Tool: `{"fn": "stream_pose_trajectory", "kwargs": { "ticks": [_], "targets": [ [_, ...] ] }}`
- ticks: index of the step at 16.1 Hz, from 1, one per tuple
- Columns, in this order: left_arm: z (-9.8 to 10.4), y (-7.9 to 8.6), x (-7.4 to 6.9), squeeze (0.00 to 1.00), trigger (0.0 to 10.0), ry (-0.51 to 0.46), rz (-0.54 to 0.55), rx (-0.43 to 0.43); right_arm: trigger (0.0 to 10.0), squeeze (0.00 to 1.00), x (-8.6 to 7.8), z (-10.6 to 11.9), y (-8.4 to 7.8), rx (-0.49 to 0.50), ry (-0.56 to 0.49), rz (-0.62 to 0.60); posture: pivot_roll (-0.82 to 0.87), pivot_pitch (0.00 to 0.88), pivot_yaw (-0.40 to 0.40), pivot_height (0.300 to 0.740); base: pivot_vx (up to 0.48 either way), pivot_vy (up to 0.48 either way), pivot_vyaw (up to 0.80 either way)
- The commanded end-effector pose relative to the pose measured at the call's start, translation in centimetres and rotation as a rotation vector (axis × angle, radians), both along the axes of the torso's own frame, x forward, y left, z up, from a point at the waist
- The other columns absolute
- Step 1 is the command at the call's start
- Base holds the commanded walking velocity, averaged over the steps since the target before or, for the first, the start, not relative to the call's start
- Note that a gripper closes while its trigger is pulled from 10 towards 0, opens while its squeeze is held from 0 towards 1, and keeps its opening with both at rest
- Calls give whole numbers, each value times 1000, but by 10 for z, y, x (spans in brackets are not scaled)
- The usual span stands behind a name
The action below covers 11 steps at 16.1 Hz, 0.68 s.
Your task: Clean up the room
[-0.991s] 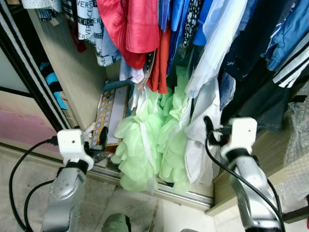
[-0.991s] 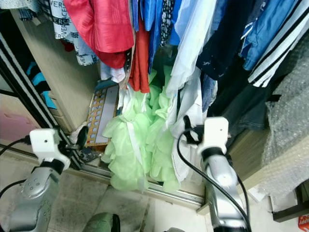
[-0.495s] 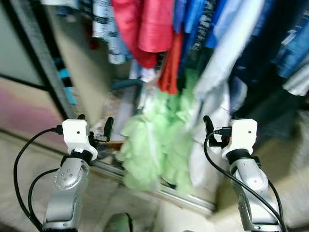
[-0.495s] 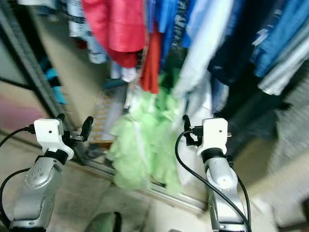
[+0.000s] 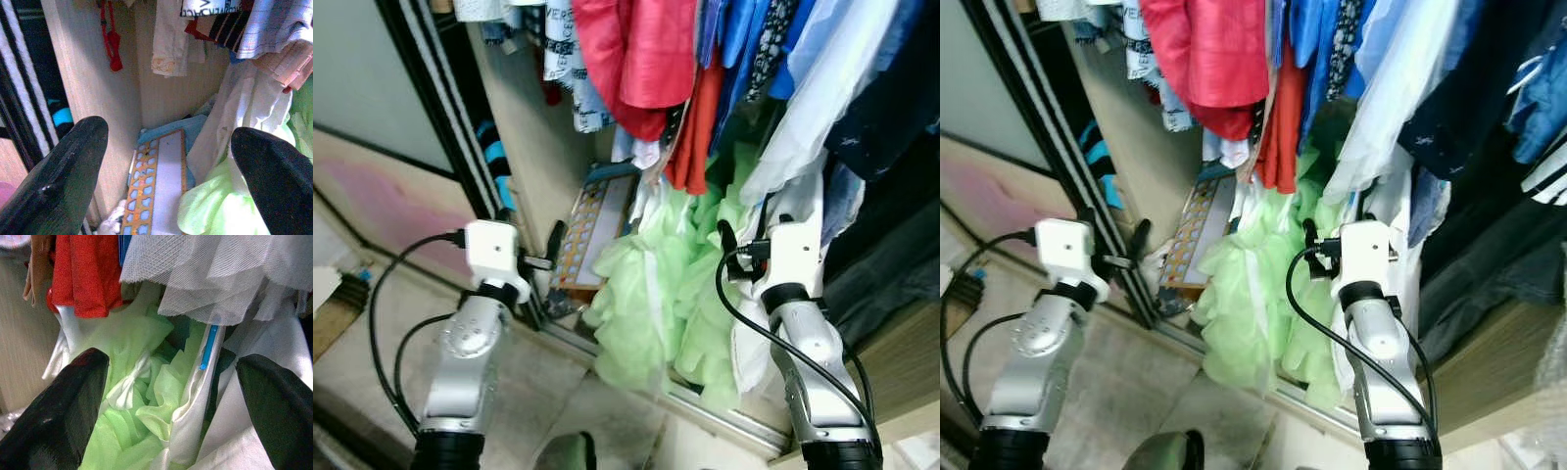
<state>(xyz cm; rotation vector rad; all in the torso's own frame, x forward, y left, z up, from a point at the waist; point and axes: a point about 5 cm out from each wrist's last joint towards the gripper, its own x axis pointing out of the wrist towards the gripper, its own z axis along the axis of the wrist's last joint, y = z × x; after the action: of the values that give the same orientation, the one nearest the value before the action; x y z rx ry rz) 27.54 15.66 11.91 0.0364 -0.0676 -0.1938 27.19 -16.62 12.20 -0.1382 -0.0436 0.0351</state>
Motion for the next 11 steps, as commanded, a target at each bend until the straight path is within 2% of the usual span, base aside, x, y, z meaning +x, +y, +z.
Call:
{"fn": "stream_pose_trajectory", "kwargs": {
  "ticks": [1, 2, 3, 4, 5, 9, 11],
  "targets": [
    [0, 4, -4, 0, 10000, -2, 38, 23, 10000, 0, 5, 6, 5, 1, -27, 12, 17, 9, 9, 740, 0, 0, 800],
    [-2, 5, -5, 0, 10000, 8, 55, 19, 10000, 0, 5, 6, 6, 2, -26, 17, 22, 9, 4, 740, 0, 0, 800],
    [-8, 8, -8, 0, 10000, 55, 149, 51, 10000, 0, 6, 4, 8, 6, -21, 24, 27, 0, -5, 740, 0, 0, 800],
    [-14, 10, -11, 0, 10000, 84, 181, 83, 10000, 0, 6, 1, 8, 13, -9, 21, 26, 0, -9, 740, 0, 0, 800],
    [-16, 9, -12, 0, 10000, 72, 123, 93, 10000, 0, 6, -2, 8, 19, -2, 17, 25, 0, -12, 740, 0, 0, 800],
    [-18, 16, -12, 0, 10000, 85, 213, 42, 10000, 0, 9, -5, 10, 30, -8, 23, 39, 0, -12, 740, 0, 0, 800],
    [-14, 19, -11, 0, 10000, 67, 230, 84, 10000, 0, 11, -5, 12, 38, -10, 35, 41, 0, -13, 740, 0, 0, 800]
  ]
}}
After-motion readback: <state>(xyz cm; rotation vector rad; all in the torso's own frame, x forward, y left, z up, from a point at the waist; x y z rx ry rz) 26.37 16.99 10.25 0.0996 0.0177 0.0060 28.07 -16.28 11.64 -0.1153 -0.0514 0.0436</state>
